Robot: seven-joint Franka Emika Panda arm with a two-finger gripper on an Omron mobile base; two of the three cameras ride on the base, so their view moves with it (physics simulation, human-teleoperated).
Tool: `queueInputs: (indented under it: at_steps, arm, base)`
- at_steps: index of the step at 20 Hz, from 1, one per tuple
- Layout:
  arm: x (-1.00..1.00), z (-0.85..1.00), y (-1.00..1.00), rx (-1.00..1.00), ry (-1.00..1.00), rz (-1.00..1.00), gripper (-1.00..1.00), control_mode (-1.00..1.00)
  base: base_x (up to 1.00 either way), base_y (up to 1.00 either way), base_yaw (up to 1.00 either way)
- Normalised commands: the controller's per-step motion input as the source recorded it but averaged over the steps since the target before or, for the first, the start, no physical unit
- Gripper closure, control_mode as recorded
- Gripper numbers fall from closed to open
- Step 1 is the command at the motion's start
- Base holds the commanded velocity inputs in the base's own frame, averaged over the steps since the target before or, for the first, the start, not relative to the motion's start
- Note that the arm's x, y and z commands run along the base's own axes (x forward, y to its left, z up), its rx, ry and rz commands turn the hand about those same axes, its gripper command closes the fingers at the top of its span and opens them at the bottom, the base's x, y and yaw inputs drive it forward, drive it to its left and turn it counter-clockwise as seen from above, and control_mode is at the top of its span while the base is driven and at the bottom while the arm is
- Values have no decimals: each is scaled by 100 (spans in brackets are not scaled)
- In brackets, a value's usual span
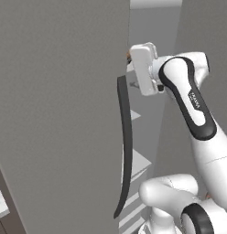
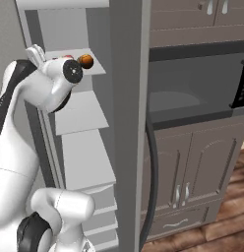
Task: Take the bell pepper and orange from the second highest rack and move them to the highest rack where the peach and garlic are located, to maximize freezer space. Close the freezer door after rearranging.
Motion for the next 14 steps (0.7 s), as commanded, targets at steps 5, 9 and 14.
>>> queueInputs:
  at_steps: [5, 9, 14]
  arm:
    - [-86, 0, -1, 0, -2, 0, -100, -100]
    - [-68, -10, 0, -5, 2, 1, -100, -100]
    - [-23, -46, 6, -27, 13, 7, -100, -100]
  base:
    - [0, 0, 0]
    - [0, 0, 0]
    - [0, 0, 0]
